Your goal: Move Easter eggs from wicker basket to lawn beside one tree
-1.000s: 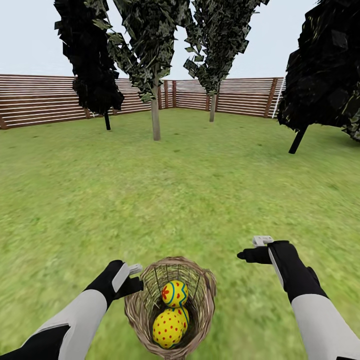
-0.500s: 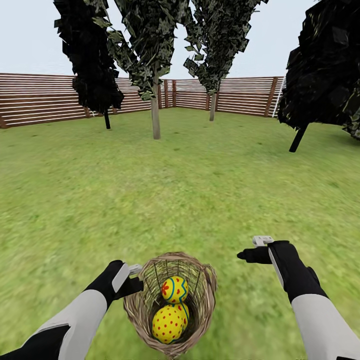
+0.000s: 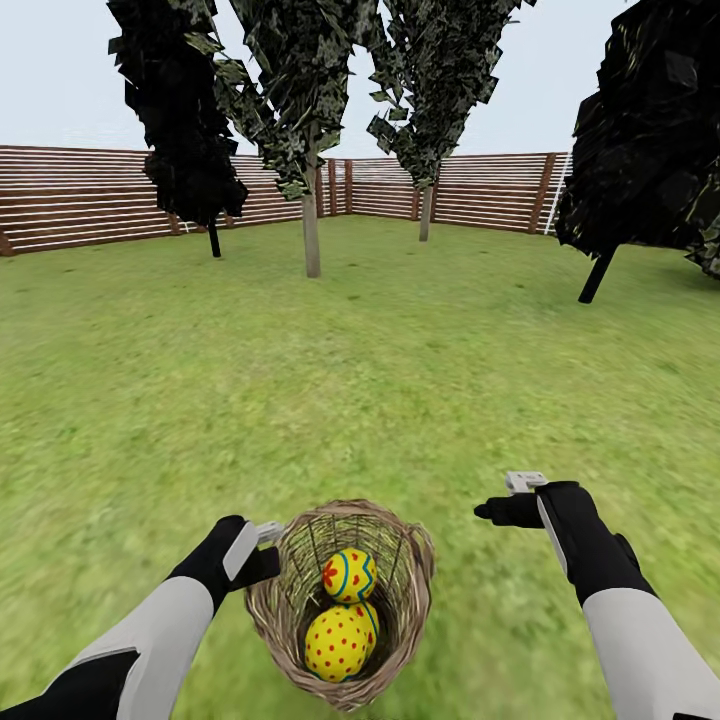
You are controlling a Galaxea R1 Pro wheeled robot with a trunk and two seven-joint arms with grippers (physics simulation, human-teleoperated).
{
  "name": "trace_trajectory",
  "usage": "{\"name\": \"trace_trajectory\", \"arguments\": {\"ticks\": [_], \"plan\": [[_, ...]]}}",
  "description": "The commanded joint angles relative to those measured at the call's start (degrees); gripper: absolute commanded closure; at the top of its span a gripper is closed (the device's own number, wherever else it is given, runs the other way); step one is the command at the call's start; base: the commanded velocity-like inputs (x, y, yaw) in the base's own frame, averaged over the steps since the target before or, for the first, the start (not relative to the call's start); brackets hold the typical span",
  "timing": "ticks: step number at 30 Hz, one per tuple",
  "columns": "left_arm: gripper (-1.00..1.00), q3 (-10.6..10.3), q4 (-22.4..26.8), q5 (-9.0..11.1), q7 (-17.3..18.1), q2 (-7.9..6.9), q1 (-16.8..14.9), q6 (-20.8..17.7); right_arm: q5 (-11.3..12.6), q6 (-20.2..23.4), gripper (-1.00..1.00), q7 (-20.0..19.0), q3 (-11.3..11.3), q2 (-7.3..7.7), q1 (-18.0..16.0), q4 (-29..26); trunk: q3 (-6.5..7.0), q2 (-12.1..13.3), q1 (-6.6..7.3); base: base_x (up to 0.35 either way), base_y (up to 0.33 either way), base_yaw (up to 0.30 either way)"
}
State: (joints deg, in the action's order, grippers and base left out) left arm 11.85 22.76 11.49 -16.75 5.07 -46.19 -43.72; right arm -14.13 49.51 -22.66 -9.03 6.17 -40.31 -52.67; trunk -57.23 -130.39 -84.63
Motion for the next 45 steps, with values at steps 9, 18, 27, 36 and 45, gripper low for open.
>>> {"name": "trace_trajectory", "arguments": {"ticks": [9,18,27,36,45], "plan": [[1.0,0.2,-1.7,0.3,-0.6,0.05,0.0,-0.2,-0.4,0.1,-1.0,-0.5,-0.1,-0.02,0.0,0.2,0.29,0.8,0.43,0.0,0.0,0.0],[1.0,0.2,-1.7,0.2,-0.6,0.29,0.0,-0.2,-0.4,0.1,-1.0,-0.5,0.1,-0.19,0.0,0.5,1.91,4.4,2.4,0.0,0.0,0.0],[1.0,0.2,-1.8,0.2,-0.6,0.24,0.0,-0.2,-0.4,0.1,-1.0,-0.5,0.1,-0.2,0.0,0.6,3.52,8.0,4.38,0.0,0.0,0.0],[1.0,0.1,-1.7,0.2,-0.6,0.3,0.0,0.0,-0.6,0.0,-1.0,-0.4,0.1,-0.31,0.0,0.9,5.14,11.6,6.36,0.0,0.0,0.0],[1.0,0.2,-1.7,0.2,-0.6,0.18,0.0,0.0,-0.8,-0.6,-1.0,0.1,0.1,0.66,0.0,5.7,6.75,15.2,8.33,0.0,0.0,0.0]]}}
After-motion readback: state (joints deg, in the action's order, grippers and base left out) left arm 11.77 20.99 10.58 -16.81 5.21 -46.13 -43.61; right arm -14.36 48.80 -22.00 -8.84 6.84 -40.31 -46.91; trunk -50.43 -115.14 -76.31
